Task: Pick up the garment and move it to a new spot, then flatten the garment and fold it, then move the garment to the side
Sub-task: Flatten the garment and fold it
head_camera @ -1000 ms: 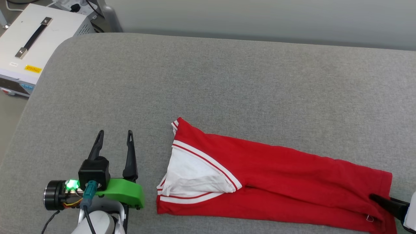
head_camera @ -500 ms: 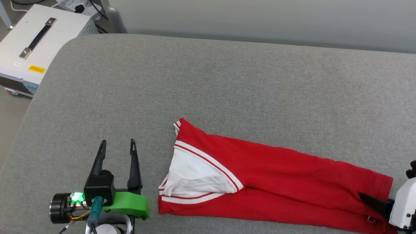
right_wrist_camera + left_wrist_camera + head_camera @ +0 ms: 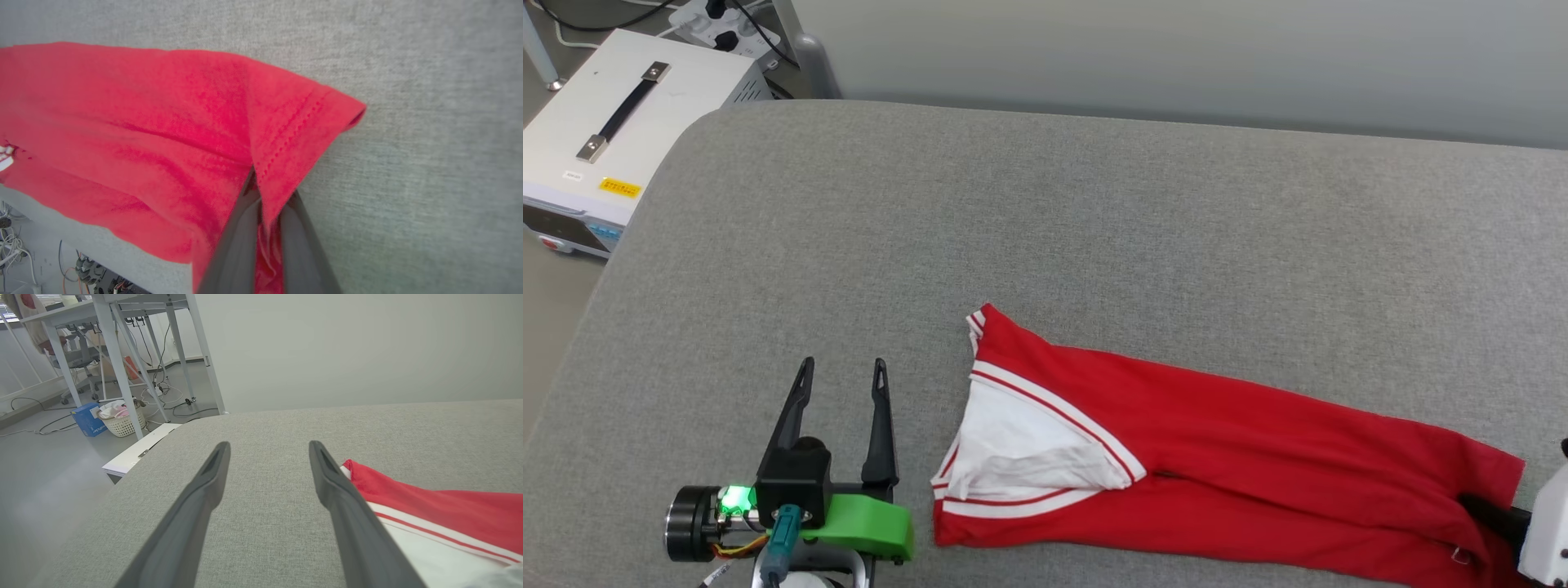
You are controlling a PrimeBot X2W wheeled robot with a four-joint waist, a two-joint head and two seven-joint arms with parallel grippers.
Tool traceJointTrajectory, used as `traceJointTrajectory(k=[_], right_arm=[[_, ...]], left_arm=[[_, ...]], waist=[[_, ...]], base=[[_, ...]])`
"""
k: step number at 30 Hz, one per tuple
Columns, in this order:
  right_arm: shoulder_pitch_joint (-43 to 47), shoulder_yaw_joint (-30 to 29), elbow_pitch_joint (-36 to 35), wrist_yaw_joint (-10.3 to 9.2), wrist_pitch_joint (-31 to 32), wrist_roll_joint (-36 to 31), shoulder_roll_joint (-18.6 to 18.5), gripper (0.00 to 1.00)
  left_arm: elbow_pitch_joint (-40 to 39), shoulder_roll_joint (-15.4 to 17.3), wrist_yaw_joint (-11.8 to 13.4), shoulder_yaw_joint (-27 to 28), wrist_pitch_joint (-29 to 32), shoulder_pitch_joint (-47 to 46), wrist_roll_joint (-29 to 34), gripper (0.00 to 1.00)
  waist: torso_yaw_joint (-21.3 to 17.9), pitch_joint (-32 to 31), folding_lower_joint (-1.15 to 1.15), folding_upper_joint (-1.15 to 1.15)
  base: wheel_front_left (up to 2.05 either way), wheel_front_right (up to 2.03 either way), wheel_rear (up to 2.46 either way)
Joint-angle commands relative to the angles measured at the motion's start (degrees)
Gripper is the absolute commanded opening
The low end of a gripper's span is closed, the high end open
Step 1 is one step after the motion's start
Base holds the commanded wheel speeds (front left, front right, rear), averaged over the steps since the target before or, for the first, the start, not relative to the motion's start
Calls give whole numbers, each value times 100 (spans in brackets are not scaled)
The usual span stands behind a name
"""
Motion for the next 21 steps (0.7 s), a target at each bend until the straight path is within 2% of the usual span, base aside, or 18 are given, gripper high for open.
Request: traceJointTrajectory(k=[1,7,12,15,21], right_arm=[[-50,-21,163,-12,-50,-96,-160,0],[-66,-193,683,-12,-164,-306,-596,0],[-38,-314,727,-12,-126,-267,-768,0],[46,-352,467,-12,-15,-128,-791,0],[291,-458,-788,-12,191,274,-778,0]], left_arm=[[-6,-52,-54,38,-34,94,69,100],[27,-157,-228,111,-34,126,222,100],[53,-202,-308,174,-34,171,305,100],[67,-220,-343,214,-34,212,336,100],[85,-261,-418,278,-34,276,379,100]], waist=[[-12,-15,0,0],[-45,-88,0,0],[-72,-162,0,0],[-80,-213,0,0],[-82,-269,0,0]], base=[[0,0,0],[0,0,0],[0,0,0],[0,0,0],[0,0,0]])
